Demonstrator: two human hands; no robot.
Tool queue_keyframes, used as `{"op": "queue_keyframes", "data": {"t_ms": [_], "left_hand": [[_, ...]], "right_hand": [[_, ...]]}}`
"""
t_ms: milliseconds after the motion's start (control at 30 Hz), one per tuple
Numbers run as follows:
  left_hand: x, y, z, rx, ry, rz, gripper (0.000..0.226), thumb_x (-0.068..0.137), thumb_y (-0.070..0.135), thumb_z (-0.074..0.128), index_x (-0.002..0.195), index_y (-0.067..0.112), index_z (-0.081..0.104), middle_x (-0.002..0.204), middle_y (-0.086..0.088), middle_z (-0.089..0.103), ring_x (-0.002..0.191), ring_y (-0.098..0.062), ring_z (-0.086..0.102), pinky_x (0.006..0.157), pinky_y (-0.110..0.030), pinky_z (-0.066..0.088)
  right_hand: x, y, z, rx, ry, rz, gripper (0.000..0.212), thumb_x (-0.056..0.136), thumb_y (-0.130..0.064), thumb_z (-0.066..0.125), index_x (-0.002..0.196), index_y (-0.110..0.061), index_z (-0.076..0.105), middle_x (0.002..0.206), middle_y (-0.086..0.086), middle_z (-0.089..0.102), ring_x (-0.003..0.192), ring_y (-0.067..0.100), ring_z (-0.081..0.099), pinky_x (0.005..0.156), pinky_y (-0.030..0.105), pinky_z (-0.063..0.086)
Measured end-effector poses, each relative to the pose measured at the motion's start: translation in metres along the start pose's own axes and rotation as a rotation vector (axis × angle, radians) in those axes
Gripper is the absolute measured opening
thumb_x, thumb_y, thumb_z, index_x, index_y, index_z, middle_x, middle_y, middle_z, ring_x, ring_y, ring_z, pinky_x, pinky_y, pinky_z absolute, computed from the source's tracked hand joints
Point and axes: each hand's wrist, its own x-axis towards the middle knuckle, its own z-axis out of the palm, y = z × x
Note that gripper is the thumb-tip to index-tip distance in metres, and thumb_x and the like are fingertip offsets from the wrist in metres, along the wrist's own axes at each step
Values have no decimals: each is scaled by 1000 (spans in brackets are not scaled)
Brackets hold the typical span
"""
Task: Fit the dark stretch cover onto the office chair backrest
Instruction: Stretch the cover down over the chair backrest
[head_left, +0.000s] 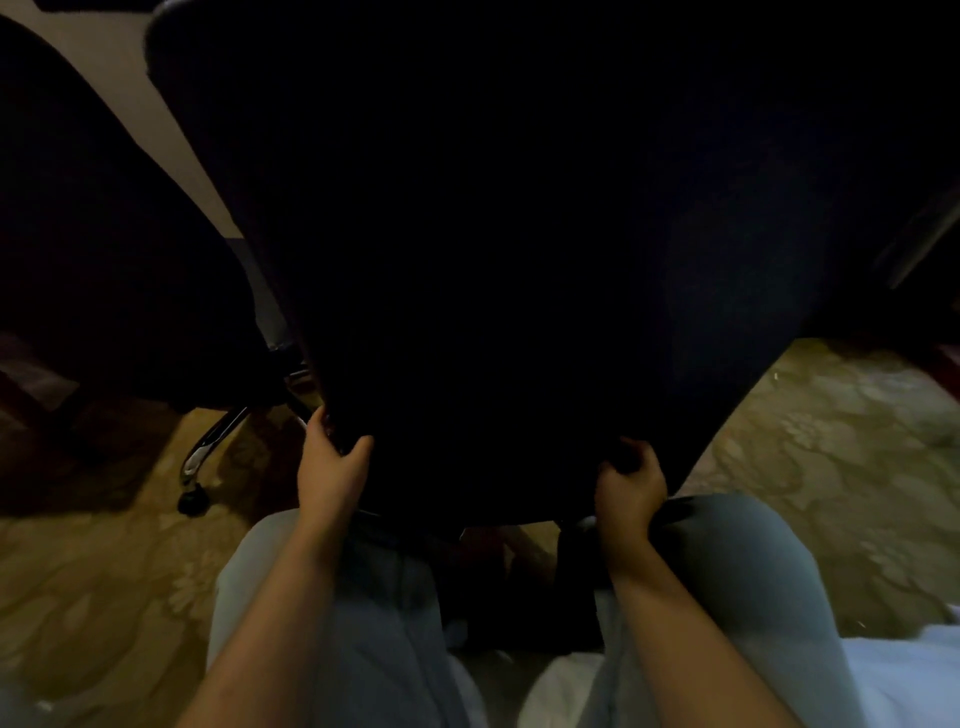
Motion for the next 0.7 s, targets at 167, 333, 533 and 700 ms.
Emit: {"op": "queue_keyframes", "data": {"t_ms": [167, 333, 533, 700], "left_hand": [[-9, 0, -4, 62, 1, 25, 62, 91, 17, 62, 146, 15, 32, 130, -4, 52, 106, -13, 50, 86, -31, 46], [-21, -2, -1, 136, 30, 99, 45, 88, 20, 66, 129, 14, 48, 110, 6, 57, 104, -12, 55, 82, -23, 47], [-29, 2, 9, 218, 89, 194, 22, 85, 18, 70, 103, 14, 58, 87, 10, 59, 85, -8, 58, 63, -6, 37], [-37, 2, 18, 283, 39, 262, 16, 85, 22, 71, 92, 15, 58, 76, 17, 56, 70, 3, 54, 59, -6, 38]], "right_hand": [[8, -5, -1, 22, 103, 39, 31, 80, 9, 52, 109, 1, 60, 101, 10, 61, 94, 19, 55, 81, 24, 40], [-20, 11, 27, -5, -102, 80, 27, 80, 9, 55, 100, -7, 61, 105, 16, 63, 101, 28, 59, 91, 38, 48], [-28, 18, 22, -116, -440, 107, 28, 83, 12, 57, 106, -2, 63, 103, 11, 63, 98, 24, 59, 85, 33, 49], [9, 14, -8, -80, -156, 127, 24, 84, 8, 57, 103, -7, 60, 92, 8, 63, 81, 19, 59, 71, 18, 50]]}}
